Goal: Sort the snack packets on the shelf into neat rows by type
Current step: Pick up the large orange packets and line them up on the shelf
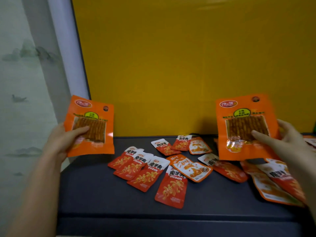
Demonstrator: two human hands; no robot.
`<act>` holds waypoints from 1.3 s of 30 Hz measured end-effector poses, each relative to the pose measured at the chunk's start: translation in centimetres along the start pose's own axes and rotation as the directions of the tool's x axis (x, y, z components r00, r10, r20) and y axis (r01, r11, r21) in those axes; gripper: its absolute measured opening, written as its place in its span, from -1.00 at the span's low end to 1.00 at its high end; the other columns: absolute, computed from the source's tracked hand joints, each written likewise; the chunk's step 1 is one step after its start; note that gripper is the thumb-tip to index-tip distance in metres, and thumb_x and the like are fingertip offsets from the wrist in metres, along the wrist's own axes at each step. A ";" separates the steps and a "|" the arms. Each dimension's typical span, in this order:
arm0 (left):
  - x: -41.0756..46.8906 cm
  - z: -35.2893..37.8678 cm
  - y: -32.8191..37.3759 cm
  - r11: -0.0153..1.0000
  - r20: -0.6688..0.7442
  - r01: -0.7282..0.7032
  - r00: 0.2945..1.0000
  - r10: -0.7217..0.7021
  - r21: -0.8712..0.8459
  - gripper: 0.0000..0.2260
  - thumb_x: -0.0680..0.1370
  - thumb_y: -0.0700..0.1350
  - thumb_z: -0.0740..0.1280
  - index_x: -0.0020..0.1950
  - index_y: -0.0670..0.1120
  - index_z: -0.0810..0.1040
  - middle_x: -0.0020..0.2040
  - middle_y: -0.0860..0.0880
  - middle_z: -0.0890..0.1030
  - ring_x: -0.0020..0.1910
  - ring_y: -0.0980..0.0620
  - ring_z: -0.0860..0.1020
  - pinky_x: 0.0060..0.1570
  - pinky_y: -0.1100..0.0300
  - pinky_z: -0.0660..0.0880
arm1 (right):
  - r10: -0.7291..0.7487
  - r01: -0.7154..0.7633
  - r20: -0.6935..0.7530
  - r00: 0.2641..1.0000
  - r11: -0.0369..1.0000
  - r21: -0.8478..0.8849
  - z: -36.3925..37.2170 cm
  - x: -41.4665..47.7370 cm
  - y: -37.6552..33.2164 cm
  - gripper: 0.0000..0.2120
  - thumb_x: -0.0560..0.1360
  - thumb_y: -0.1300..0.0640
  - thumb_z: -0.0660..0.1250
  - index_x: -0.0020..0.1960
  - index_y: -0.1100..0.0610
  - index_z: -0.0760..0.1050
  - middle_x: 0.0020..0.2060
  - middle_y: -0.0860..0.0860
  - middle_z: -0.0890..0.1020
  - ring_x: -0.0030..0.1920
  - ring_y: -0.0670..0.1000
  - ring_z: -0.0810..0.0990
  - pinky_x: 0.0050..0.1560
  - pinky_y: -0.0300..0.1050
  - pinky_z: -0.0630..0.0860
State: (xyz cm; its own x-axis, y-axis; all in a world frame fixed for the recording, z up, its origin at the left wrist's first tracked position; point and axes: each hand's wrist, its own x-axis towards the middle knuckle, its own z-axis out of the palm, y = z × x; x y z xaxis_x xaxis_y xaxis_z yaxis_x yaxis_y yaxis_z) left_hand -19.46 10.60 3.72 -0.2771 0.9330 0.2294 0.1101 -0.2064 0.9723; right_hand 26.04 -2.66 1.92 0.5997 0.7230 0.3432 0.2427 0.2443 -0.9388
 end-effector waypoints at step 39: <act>-57.5 58.9 8.8 0.915 0.926 0.331 0.363 0.103 -0.231 -0.72 0.50 -0.25 0.34 0.18 -0.05 0.49 0.00 -0.06 0.67 -0.10 -0.02 0.66 -0.20 0.12 0.57 | 0.192 -0.268 -0.603 0.774 0.963 -0.038 -65.6 -15.4 4.3 -0.38 0.39 0.13 0.43 0.39 0.07 0.29 0.13 0.09 0.59 -0.05 0.12 0.64 -0.18 -0.03 0.57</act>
State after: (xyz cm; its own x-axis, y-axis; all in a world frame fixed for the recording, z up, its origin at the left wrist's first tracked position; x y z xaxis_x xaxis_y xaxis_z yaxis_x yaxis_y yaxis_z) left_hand 53.62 -27.52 -3.56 0.7949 0.5901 0.1409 -0.2115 0.0518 0.9760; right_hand 67.86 -55.11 -5.47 0.9709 0.2165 0.1028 0.1016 0.0169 -0.9947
